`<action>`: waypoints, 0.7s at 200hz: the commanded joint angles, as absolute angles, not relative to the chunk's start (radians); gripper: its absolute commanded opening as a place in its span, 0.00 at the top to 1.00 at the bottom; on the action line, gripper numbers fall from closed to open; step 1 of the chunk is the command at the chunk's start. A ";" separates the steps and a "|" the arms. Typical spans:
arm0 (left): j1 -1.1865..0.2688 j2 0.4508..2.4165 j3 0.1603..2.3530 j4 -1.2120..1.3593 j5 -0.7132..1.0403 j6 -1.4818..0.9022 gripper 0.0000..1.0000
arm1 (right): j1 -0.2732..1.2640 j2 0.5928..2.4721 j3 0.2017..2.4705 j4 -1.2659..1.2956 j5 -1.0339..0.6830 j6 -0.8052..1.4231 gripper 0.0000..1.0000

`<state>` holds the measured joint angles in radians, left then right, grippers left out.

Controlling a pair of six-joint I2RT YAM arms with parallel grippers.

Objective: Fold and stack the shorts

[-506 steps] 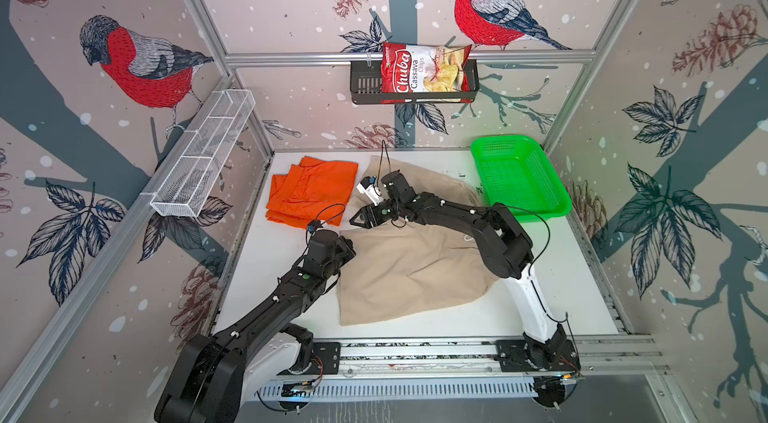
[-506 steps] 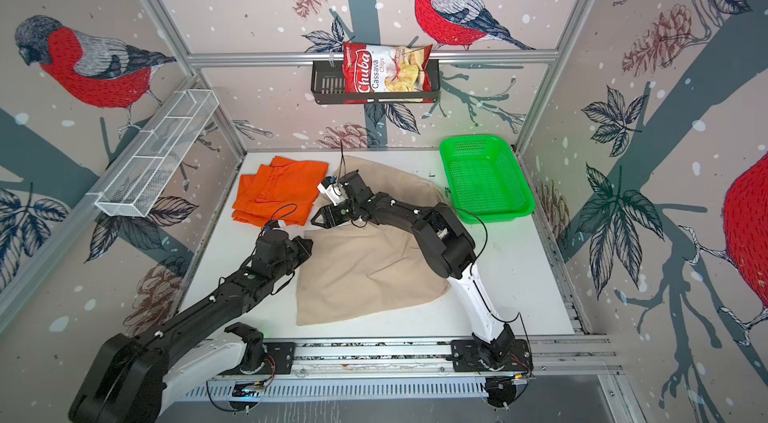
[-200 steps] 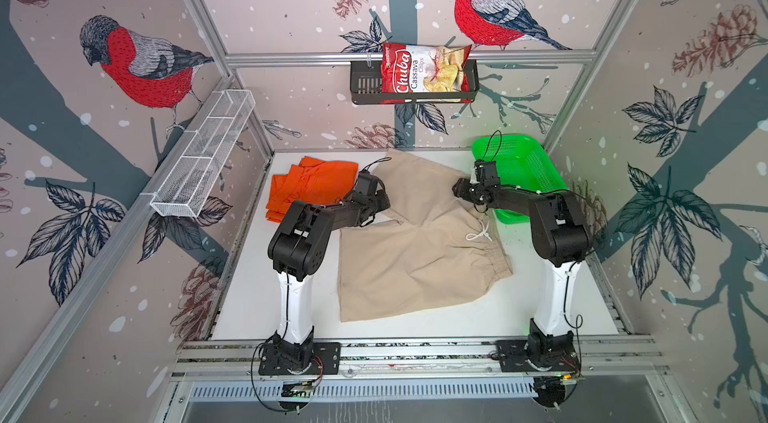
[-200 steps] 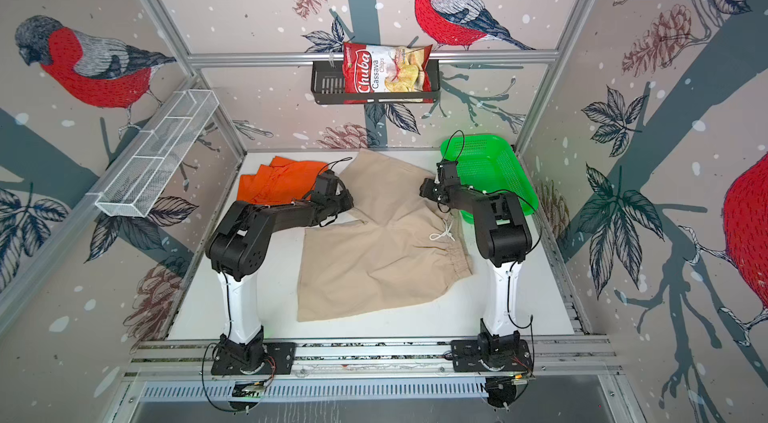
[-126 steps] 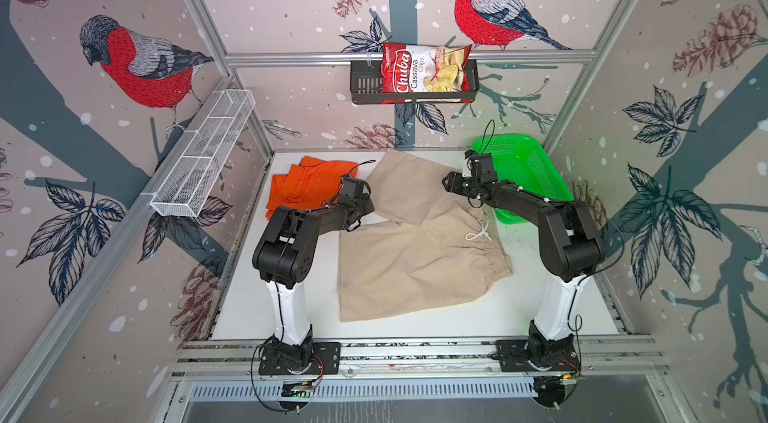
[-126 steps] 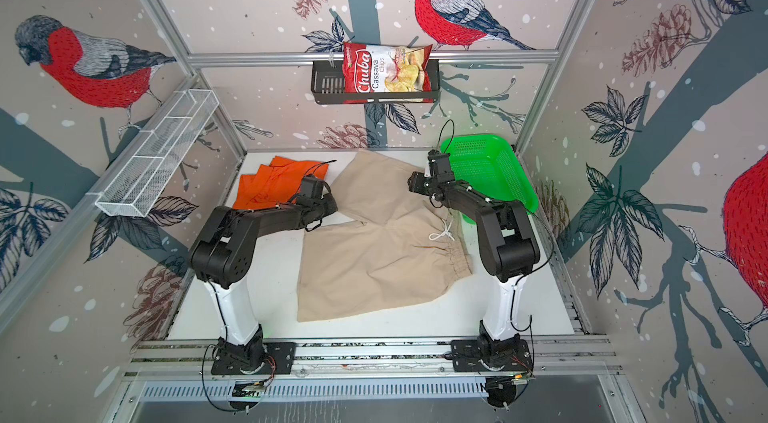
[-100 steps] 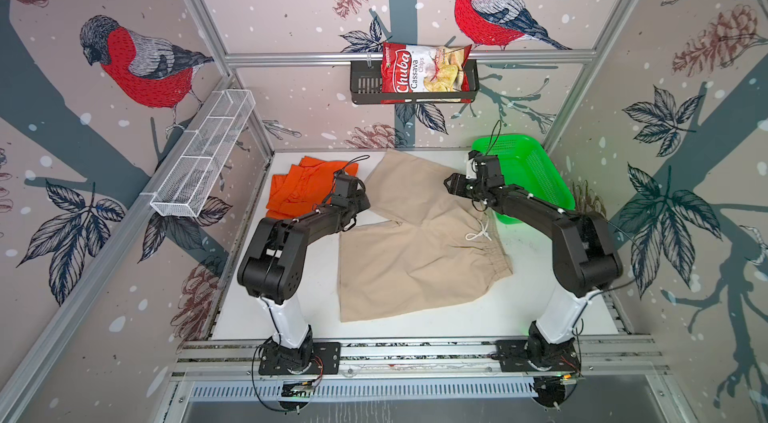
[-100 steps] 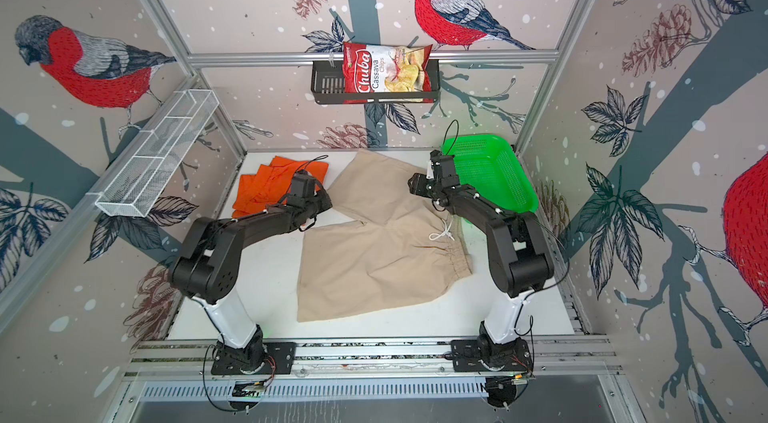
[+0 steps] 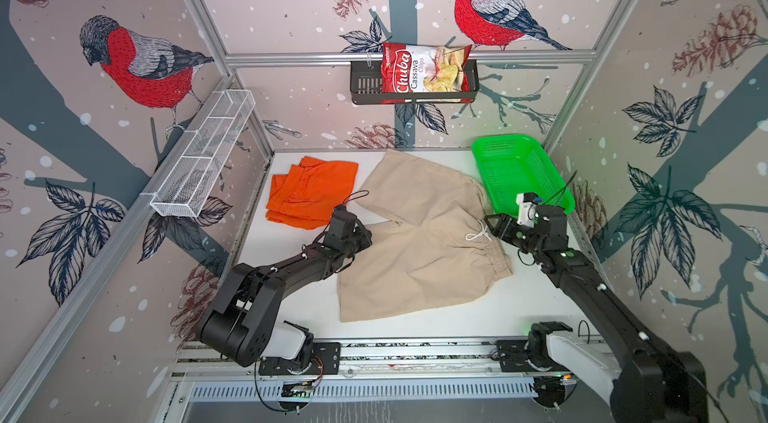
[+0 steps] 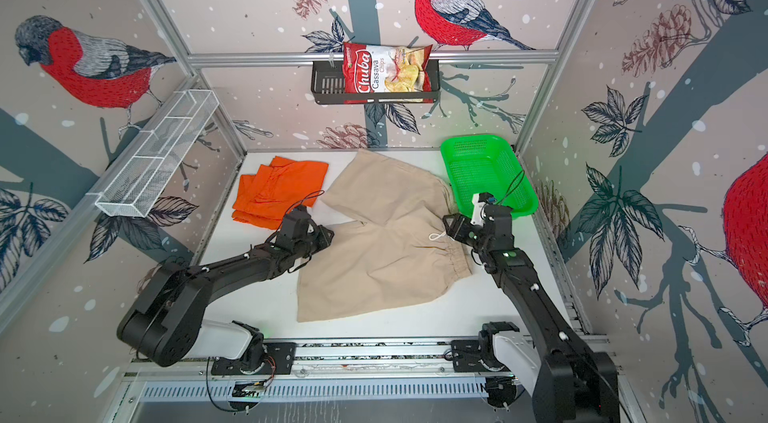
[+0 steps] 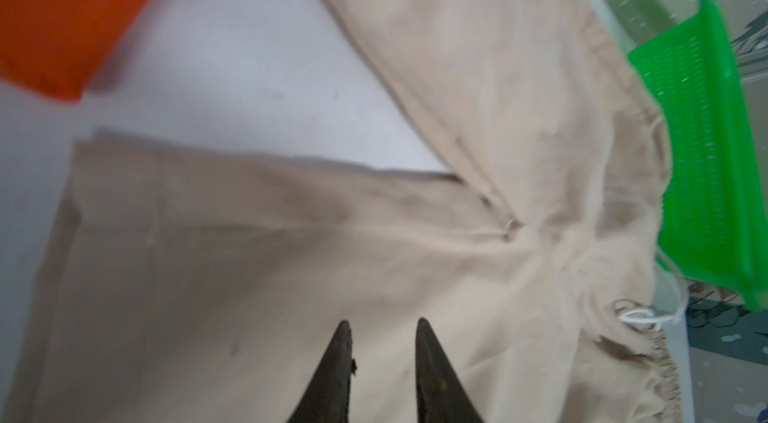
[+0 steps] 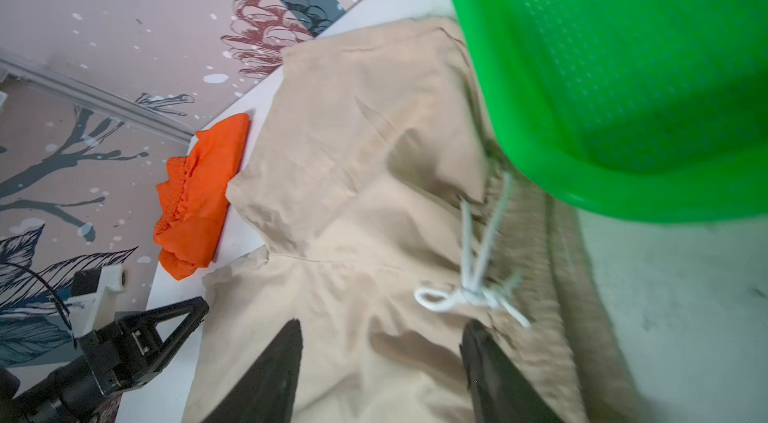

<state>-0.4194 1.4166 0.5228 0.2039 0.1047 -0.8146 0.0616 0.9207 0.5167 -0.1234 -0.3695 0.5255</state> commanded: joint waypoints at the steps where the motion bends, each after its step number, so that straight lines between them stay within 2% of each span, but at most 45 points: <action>1: -0.420 1.430 0.482 0.278 0.075 -0.857 0.75 | -0.025 0.828 0.451 -0.204 -0.383 0.573 0.34; 28: -0.417 1.480 0.474 0.278 0.046 -0.851 0.76 | -0.106 0.785 0.395 -0.290 -0.387 0.635 0.33; 83: -0.388 1.549 0.490 0.279 0.011 -0.819 0.77 | -0.102 0.827 0.361 -0.362 -0.364 0.682 0.31; 116: -0.377 1.548 0.505 0.267 0.011 -0.802 0.77 | -0.076 0.871 0.320 -0.310 -0.412 0.703 0.31; 140: -0.373 1.536 0.504 0.264 0.006 -0.796 0.78 | -0.072 0.892 0.262 -0.185 -0.534 0.721 0.33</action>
